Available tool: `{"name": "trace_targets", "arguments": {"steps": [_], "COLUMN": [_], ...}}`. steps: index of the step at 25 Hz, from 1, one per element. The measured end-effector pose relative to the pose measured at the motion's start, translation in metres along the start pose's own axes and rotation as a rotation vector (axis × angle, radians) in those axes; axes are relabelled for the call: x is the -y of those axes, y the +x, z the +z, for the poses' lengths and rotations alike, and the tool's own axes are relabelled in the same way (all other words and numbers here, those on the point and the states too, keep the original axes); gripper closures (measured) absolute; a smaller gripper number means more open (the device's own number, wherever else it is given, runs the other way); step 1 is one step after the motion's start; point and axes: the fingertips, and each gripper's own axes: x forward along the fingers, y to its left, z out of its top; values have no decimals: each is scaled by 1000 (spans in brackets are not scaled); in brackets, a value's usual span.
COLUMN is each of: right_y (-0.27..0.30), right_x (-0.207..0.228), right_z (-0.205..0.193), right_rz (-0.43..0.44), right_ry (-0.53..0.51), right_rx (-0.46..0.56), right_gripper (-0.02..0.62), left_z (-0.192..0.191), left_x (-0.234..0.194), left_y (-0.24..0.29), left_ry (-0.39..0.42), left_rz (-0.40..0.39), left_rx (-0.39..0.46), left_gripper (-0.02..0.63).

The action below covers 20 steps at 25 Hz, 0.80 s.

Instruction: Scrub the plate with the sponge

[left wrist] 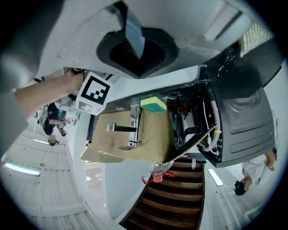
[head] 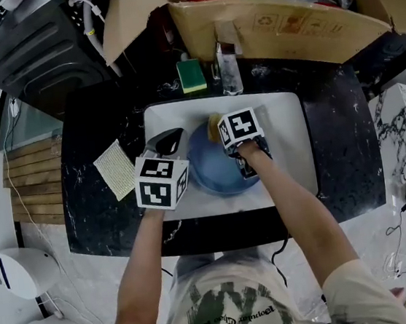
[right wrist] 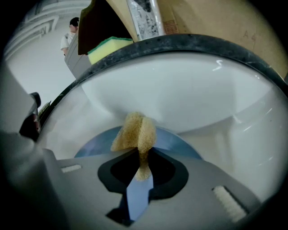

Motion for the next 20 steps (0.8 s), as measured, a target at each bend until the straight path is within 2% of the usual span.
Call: {"name": "trace_targets", "arguments": {"steps": [20], "right_y": [-27], "right_x": [51], "right_z": [-24], "right_rz": [-123], "right_ry": [152], "right_rx": [-59], "right_gripper": [538], "left_z": [2], "left_x": [2], "left_y": [2], "left_ry": [4], "left_rz": [-17], "left_rx": [6], "left_gripper": [603]}}
